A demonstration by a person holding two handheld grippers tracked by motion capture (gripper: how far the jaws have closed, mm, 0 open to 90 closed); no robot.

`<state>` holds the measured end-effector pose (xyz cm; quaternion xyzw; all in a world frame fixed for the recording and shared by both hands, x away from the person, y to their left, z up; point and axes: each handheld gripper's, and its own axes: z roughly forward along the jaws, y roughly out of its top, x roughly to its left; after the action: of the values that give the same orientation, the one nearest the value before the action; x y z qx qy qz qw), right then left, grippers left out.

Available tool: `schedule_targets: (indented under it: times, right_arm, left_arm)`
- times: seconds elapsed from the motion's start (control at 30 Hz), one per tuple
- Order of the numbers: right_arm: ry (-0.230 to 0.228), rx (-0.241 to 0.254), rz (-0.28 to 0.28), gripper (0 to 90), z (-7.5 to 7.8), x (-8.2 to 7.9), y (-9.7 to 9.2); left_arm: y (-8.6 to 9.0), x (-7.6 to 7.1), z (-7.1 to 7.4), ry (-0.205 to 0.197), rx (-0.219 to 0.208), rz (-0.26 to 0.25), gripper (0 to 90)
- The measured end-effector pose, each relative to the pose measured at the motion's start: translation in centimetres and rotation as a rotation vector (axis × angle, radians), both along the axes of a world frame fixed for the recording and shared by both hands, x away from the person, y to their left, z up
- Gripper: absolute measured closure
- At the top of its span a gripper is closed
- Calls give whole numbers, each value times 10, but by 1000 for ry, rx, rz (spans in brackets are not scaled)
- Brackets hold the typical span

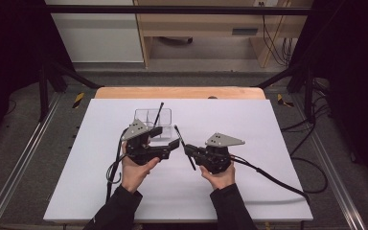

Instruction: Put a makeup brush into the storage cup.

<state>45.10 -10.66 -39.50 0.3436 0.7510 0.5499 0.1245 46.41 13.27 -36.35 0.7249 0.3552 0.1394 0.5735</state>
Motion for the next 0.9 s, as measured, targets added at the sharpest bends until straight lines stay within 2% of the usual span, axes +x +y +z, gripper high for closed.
schedule_targets:
  times: [0.17, 0.37, 0.9]
  right_arm:
    - [-5, 8, 0, 845, 0, -1, 0]
    - [-10, 18, -2, 844, 0, -1, 1]
    - [-12, 27, -4, 845, -1, -1, 2]
  left_arm:
    - [-5, 2, -2, 10, -21, -6, 214]
    - [-11, 2, -4, 19, -23, -6, 263]
    - [-17, 4, -9, 72, -69, -3, 495]
